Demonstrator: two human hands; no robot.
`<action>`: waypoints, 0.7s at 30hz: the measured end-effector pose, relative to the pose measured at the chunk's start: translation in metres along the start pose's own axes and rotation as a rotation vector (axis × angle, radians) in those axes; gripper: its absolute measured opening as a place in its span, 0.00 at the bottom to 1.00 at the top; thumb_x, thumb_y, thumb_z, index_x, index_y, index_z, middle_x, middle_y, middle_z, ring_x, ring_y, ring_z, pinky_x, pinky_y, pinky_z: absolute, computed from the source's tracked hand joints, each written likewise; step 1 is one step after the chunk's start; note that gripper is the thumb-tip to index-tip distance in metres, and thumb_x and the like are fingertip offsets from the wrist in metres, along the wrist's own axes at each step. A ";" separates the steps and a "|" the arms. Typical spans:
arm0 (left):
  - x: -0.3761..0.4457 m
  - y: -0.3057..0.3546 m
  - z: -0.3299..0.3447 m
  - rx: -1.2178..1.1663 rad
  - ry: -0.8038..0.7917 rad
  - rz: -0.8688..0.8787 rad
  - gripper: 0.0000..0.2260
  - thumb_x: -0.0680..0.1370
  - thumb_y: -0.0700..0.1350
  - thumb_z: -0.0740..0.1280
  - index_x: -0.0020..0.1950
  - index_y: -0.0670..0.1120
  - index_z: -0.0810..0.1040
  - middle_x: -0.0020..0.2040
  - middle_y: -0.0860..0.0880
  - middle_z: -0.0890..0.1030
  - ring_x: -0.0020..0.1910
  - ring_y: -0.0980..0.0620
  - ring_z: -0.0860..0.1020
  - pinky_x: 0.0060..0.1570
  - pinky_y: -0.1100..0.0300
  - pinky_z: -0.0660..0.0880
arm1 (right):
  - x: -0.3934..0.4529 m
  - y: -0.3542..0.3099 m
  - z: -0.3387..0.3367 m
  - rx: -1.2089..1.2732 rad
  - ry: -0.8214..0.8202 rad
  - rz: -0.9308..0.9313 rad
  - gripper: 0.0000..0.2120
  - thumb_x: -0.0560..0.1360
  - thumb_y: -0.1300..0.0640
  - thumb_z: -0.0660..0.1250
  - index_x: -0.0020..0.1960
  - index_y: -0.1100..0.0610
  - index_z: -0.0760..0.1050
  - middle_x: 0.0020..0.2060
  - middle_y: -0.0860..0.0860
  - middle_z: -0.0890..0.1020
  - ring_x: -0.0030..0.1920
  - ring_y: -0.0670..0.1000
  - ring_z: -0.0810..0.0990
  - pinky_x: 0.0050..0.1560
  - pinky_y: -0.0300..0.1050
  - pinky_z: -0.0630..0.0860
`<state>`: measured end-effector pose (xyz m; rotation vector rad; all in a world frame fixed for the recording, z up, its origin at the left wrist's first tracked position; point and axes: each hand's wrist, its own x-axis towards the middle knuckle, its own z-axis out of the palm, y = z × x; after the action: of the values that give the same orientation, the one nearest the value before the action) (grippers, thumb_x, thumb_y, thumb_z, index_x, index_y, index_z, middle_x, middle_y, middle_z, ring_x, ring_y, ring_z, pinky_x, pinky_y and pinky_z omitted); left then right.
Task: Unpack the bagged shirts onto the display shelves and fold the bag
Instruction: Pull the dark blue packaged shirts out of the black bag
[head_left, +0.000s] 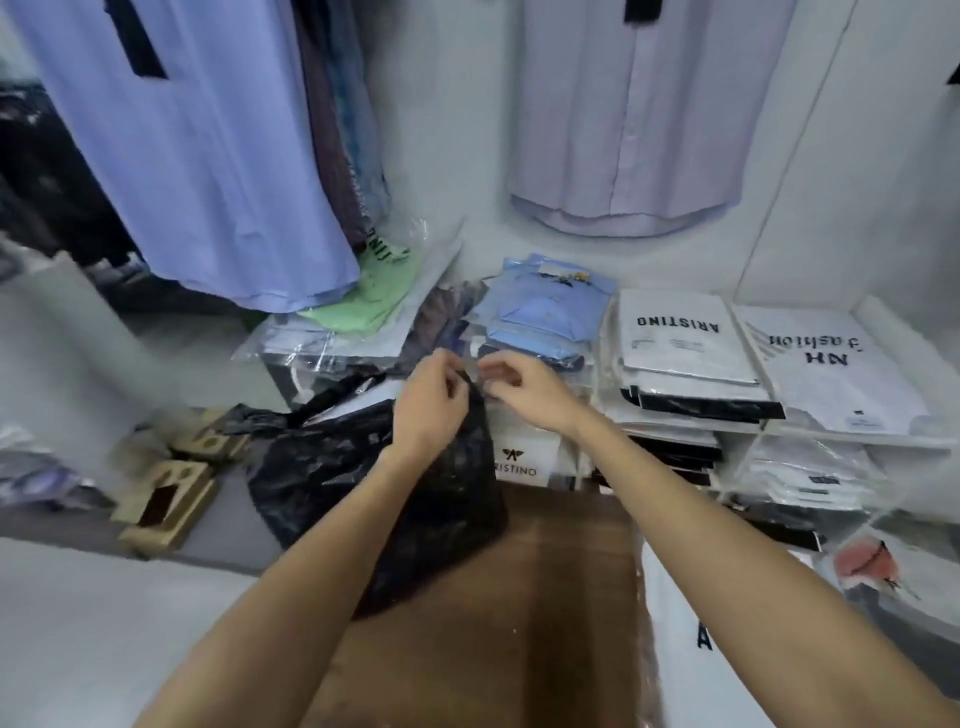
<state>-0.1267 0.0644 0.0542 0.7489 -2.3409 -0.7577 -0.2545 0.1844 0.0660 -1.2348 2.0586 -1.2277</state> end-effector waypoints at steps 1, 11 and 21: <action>0.005 -0.014 -0.021 0.031 0.080 -0.008 0.05 0.79 0.42 0.65 0.54 0.47 0.76 0.48 0.49 0.80 0.47 0.48 0.78 0.48 0.51 0.76 | 0.015 -0.014 0.012 0.004 -0.025 -0.029 0.13 0.80 0.59 0.66 0.64 0.51 0.78 0.58 0.46 0.83 0.59 0.44 0.80 0.63 0.43 0.76; -0.008 -0.150 -0.112 0.279 -0.262 -0.513 0.36 0.76 0.47 0.75 0.79 0.40 0.62 0.71 0.36 0.73 0.69 0.37 0.73 0.65 0.51 0.70 | 0.081 -0.041 0.109 -0.576 -0.492 0.117 0.21 0.79 0.63 0.56 0.68 0.55 0.79 0.71 0.54 0.77 0.69 0.57 0.75 0.70 0.49 0.71; -0.014 -0.154 -0.119 0.256 -0.239 -0.265 0.19 0.69 0.59 0.79 0.51 0.53 0.77 0.45 0.53 0.79 0.45 0.48 0.78 0.42 0.56 0.72 | 0.086 -0.010 0.102 -0.450 -0.146 0.078 0.45 0.66 0.51 0.80 0.77 0.58 0.65 0.68 0.58 0.74 0.66 0.58 0.75 0.64 0.48 0.72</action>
<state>0.0113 -0.0718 0.0305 1.1533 -2.6189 -0.6955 -0.2194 0.0609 0.0285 -1.3700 2.3202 -0.6322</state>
